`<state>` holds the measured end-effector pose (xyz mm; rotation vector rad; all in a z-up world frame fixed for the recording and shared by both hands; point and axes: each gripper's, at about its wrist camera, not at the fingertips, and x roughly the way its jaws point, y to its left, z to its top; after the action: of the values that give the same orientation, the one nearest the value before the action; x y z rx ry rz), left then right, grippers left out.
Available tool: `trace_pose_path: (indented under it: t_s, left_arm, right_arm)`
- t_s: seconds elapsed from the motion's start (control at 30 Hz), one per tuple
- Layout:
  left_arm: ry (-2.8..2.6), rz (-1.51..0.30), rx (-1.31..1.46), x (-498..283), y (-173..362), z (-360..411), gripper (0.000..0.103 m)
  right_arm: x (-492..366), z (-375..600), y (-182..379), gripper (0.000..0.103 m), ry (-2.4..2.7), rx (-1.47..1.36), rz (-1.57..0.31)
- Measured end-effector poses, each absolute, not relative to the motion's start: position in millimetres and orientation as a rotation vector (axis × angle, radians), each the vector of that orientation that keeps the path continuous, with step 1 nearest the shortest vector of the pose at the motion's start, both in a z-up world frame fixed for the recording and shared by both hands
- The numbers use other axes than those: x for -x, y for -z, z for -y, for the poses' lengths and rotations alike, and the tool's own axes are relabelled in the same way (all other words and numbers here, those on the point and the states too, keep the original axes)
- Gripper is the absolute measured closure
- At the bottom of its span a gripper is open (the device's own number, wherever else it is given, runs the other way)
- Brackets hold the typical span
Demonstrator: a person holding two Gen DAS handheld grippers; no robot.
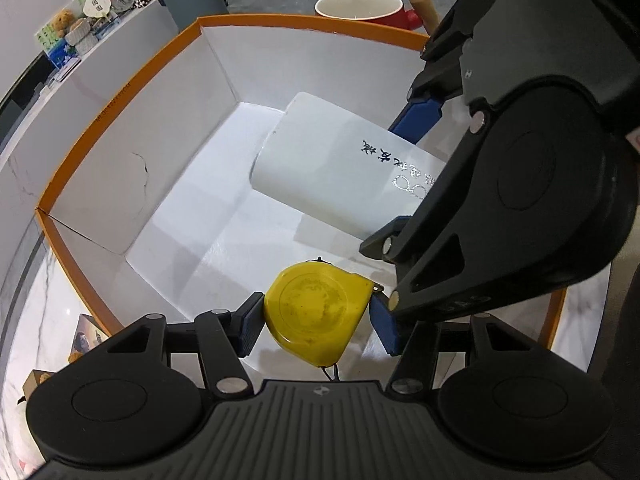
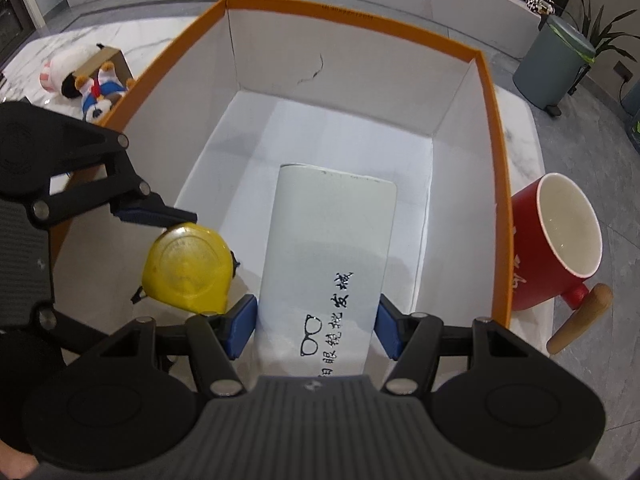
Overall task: Organize objects
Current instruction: 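Release the tape measure with the left gripper while the right gripper releases the glasses case into the box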
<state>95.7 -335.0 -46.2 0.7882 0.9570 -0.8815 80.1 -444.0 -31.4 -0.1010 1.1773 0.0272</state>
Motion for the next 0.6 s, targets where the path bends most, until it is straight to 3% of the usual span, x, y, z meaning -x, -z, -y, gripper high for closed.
trace_pose_path:
  t_s: [0.6]
  left_arm:
    - [0.854, -1.032, -0.82, -96, 49, 343, 0.04]
  right_arm:
    - [-84, 444, 45, 0.038, -0.048, 0.115, -1.236]
